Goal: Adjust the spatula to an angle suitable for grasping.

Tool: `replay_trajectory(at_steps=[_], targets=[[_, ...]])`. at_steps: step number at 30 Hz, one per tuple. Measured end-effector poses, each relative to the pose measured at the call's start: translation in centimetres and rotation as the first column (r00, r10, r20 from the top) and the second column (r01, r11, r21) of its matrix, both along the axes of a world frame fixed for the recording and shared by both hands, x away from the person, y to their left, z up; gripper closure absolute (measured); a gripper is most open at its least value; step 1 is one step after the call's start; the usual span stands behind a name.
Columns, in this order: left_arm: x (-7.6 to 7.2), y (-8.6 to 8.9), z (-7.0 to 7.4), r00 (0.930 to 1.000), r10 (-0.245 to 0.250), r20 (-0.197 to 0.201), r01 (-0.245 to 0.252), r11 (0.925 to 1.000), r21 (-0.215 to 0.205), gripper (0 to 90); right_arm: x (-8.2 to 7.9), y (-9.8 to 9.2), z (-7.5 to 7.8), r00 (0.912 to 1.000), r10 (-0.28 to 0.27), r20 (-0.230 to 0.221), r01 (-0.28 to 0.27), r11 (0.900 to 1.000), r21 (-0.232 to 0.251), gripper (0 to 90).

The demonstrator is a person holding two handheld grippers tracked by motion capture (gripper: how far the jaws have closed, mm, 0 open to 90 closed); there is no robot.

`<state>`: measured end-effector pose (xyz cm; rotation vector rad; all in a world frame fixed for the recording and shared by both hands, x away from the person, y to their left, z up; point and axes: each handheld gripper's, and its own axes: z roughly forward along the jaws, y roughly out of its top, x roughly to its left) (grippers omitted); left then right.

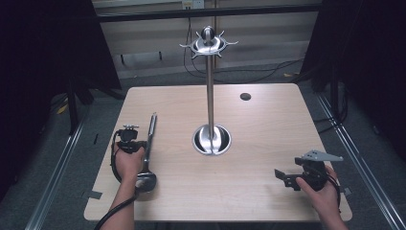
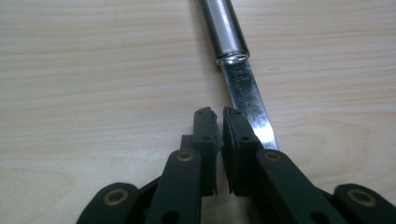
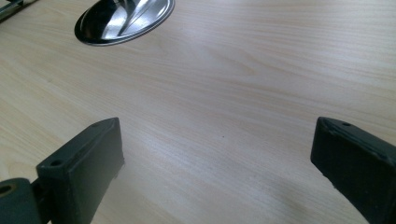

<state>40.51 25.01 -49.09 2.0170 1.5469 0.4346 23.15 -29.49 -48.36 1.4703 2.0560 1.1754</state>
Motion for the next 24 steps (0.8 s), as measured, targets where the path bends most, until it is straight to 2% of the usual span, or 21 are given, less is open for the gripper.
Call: replay_trajectory(at_steps=[4,12,14,17,18,19,20,21,24], targets=[[0.2,-0.6,0.1,0.9997,-0.021,-0.011,0.020,0.9998,-0.005,83.2,0.3,0.2,-0.1,0.9999,0.011,0.003,-0.011,1.000,-0.008,2.2],[0.0,-0.6,0.9,0.9998,-0.020,0.000,0.020,0.9998,0.009,72.0,0.7,0.4,-0.1,0.9998,0.018,0.000,-0.018,1.000,-0.003,2.2],[-0.1,-0.7,1.3,0.9997,-0.023,0.010,0.023,0.9997,-0.002,67.4,0.8,0.4,-0.1,0.9997,0.024,0.004,-0.024,1.000,-0.003,2.2],[-0.3,-1.1,1.5,0.9998,-0.021,-0.003,0.021,0.9998,-0.006,60.0,0.9,0.6,0.0,0.9996,0.026,0.005,-0.026,1.000,-0.001,2.2],[-0.4,-1.2,1.6,0.9990,-0.041,-0.018,0.041,0.9991,0.014,60.0,0.9,0.6,0.0,0.9996,0.027,0.005,-0.027,1.000,0.000,2.2],[-0.6,-1.6,1.7,0.9979,-0.056,-0.034,0.056,0.9984,0.002,57.9,1.0,0.7,0.1,0.9996,0.028,0.009,-0.028,1.000,0.001,2.2],[-0.7,-1.9,1.7,0.9984,-0.045,-0.035,0.045,0.9990,-0.009,57.1,1.0,0.7,0.2,0.9996,0.027,0.007,-0.027,1.000,0.002,2.2],[-0.7,-1.9,1.8,0.9971,-0.061,-0.045,0.062,0.9979,0.016,56.0,1.0,0.8,0.2,0.9995,0.029,0.011,-0.029,1.000,0.002,2.2],[-0.9,-2.3,1.7,0.9963,-0.057,-0.064,0.059,0.9979,0.027,54.6,1.2,0.9,0.3,0.9994,0.033,0.011,-0.033,0.999,0.000,2.2]])
